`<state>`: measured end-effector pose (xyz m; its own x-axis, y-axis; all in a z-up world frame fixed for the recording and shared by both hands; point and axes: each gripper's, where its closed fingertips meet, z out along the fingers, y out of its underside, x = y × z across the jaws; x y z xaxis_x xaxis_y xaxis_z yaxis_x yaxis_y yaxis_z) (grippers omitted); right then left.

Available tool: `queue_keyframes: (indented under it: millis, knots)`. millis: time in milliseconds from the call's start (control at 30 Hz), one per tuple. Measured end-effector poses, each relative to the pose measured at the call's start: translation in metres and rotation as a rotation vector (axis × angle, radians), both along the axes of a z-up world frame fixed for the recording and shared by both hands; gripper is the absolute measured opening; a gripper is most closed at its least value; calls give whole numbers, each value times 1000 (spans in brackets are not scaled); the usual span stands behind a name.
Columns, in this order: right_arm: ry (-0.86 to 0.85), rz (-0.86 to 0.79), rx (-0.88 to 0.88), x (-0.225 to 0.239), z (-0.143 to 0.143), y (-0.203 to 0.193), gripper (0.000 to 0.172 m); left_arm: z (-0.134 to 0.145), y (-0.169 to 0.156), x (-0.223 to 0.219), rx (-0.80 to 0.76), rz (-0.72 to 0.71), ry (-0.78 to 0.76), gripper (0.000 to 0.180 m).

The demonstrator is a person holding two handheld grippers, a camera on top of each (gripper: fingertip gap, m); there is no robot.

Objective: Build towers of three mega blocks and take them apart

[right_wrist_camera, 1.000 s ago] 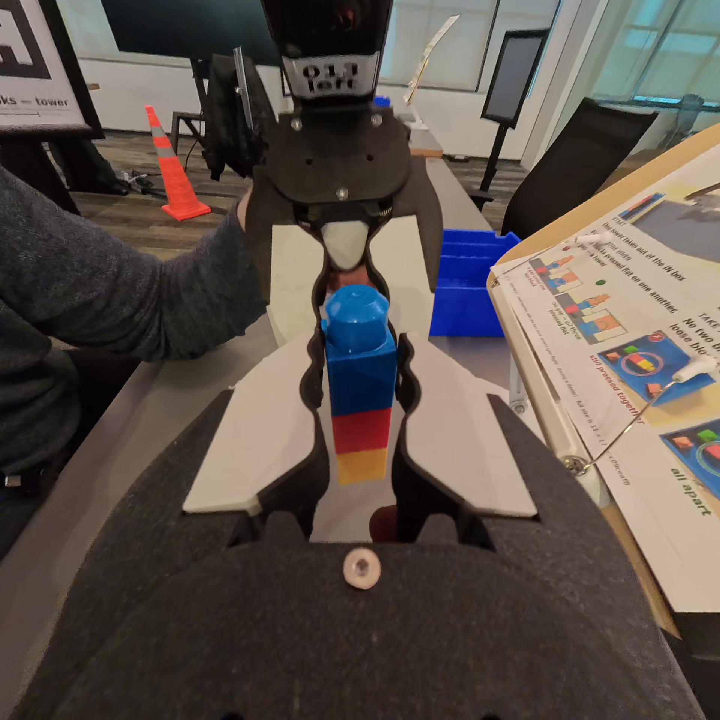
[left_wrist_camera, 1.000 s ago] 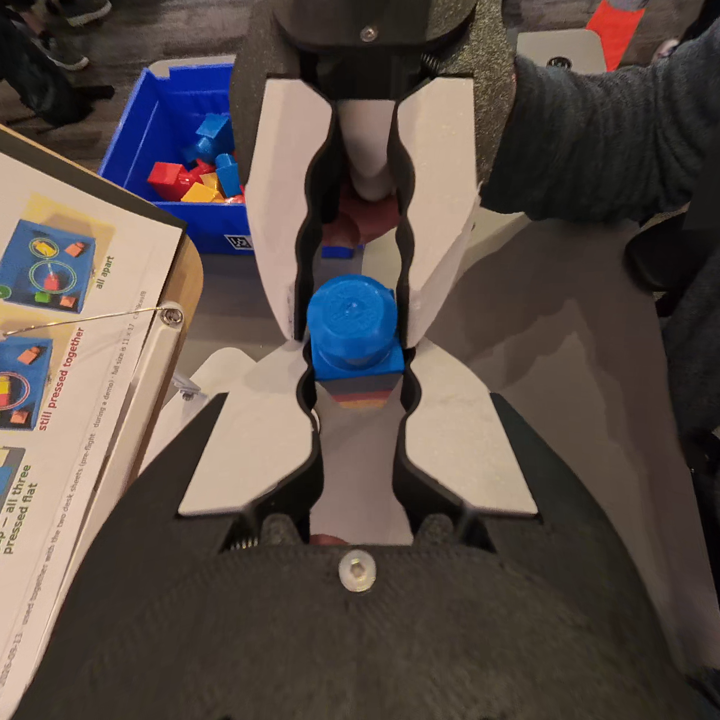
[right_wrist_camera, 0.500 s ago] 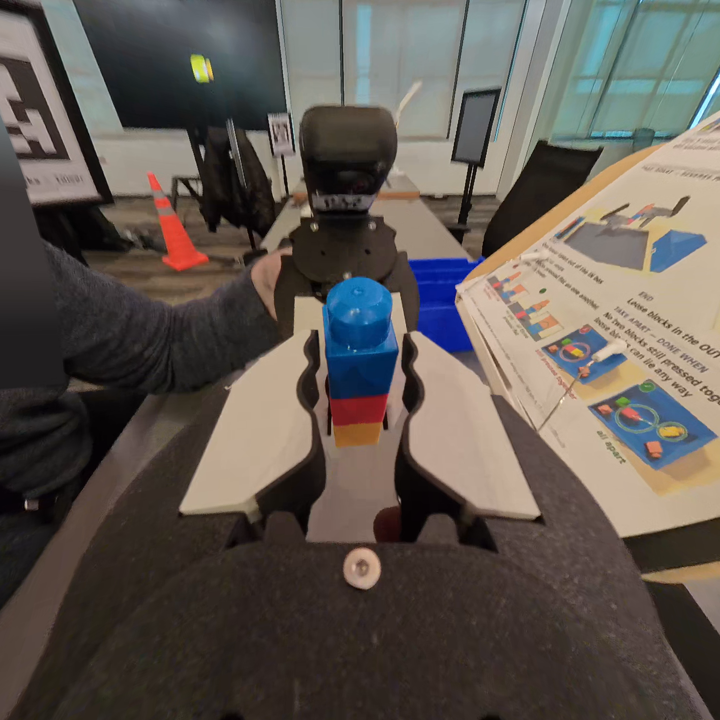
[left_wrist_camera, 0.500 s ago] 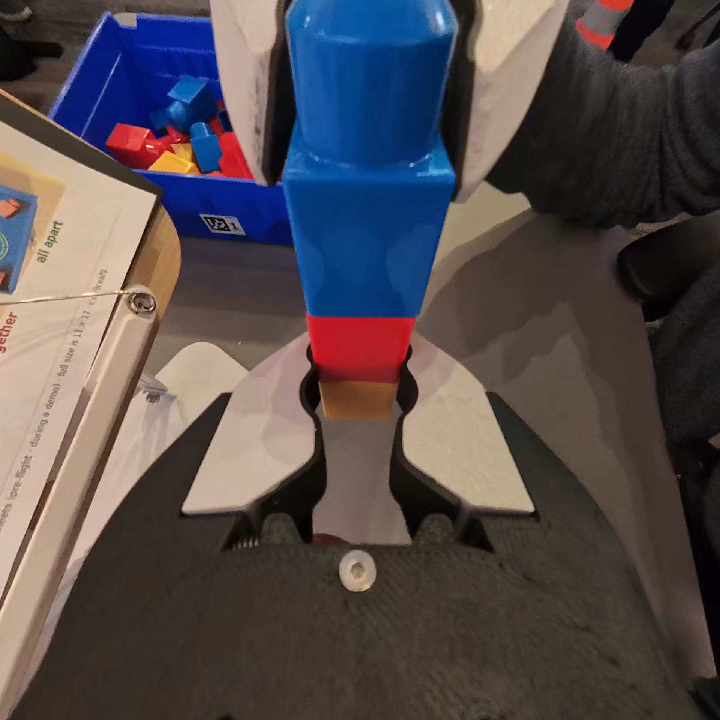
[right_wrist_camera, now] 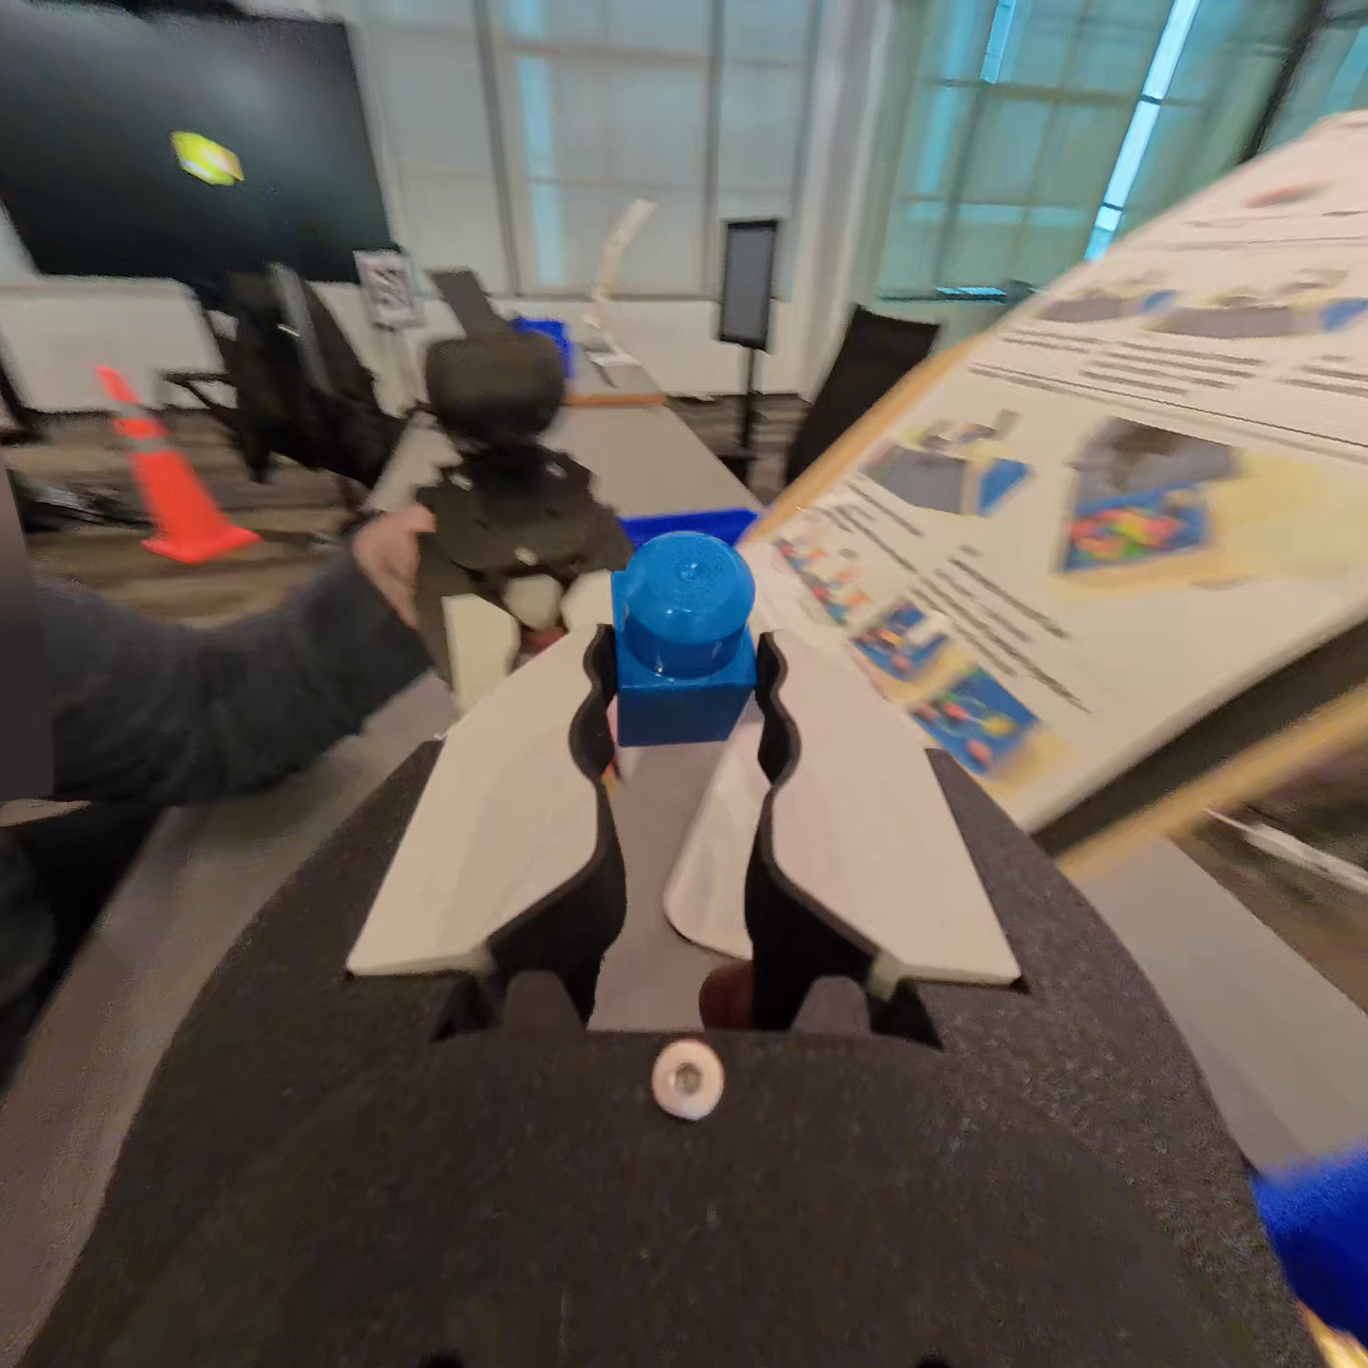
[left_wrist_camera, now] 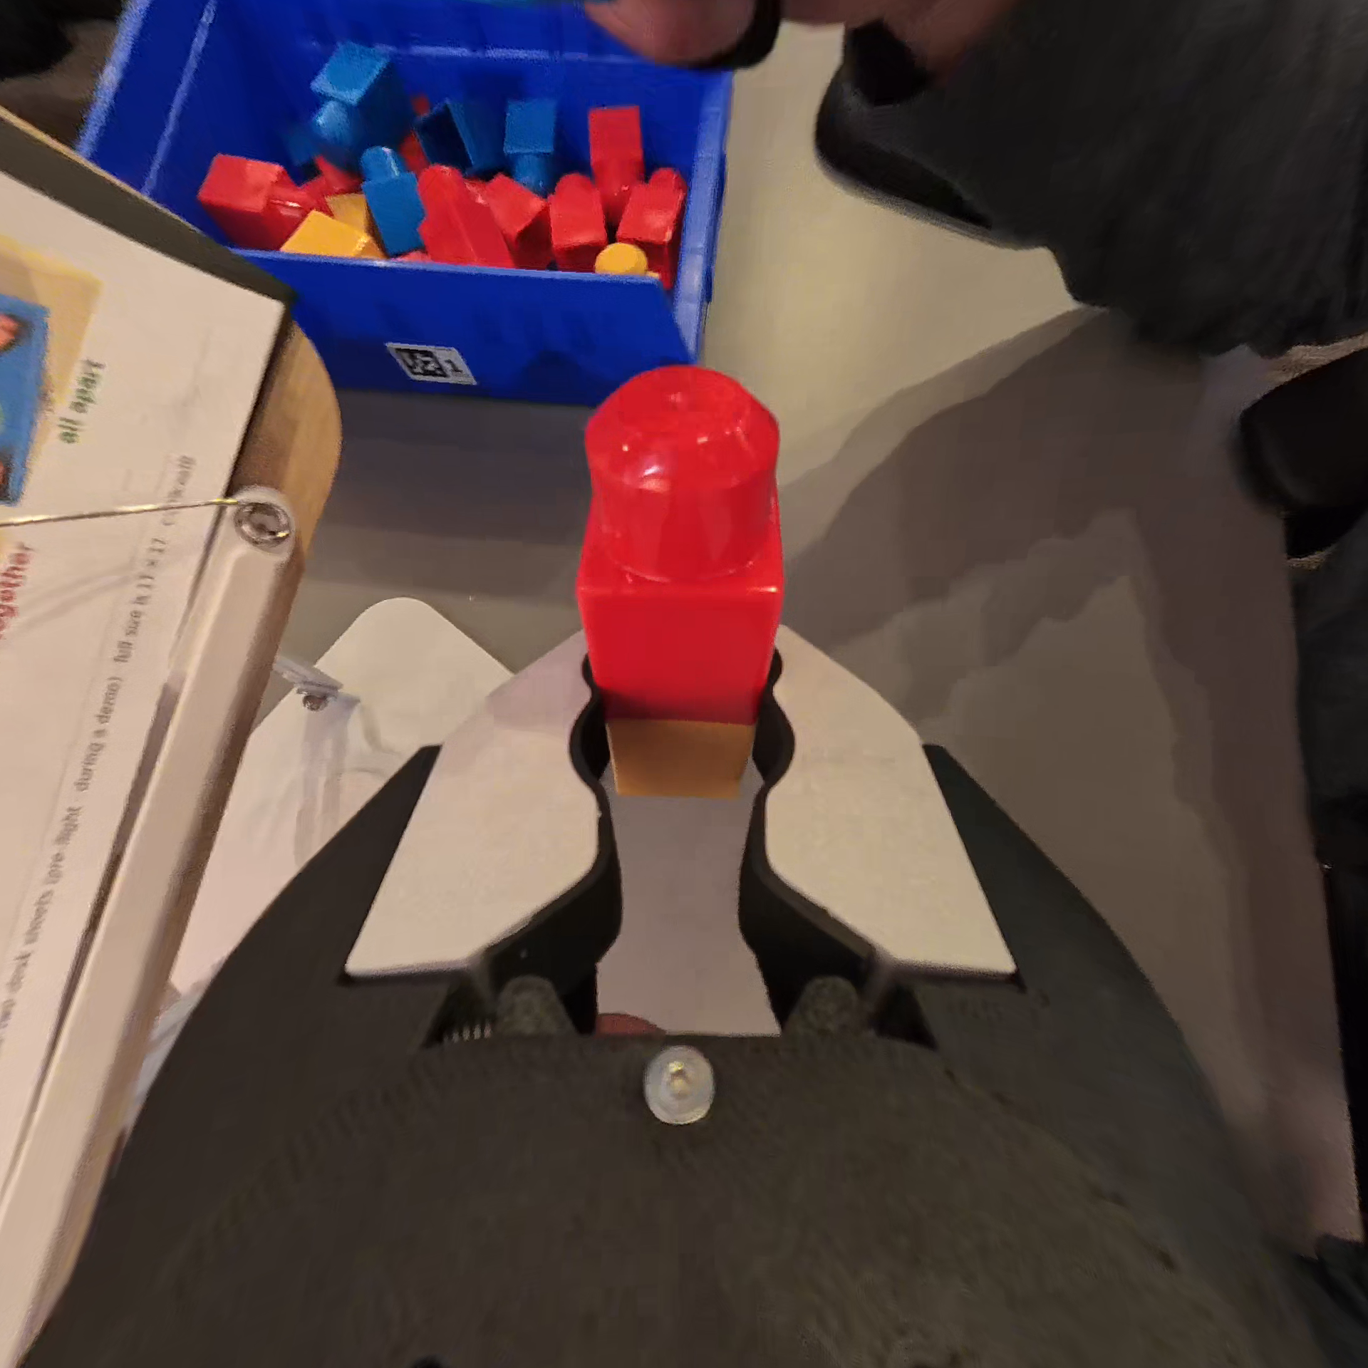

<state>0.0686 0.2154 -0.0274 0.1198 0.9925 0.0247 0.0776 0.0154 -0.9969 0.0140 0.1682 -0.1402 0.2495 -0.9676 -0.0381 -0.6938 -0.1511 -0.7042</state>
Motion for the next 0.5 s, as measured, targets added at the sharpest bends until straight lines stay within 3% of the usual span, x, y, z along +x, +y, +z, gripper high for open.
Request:
queue_keyframes:
  millis: [167,233,300,367,500]
  knots:
    - [-157,-297,-51,71,-31,69,36,4,7,-6,9,34,-11,36]
    - [-265,-488,-77,108,-53,102,36,1,9,-9,14,46,11,36]
    - [-359,-625,-58,135,-66,120,58,2,9,-6,12,47,-3,36]
    - [-335,-592,-22,130,-56,112,57,3,10,-3,14,46,-11,36]
    - [-224,-194,40,55,-30,43,52,3,9,2,12,38,-18,36]
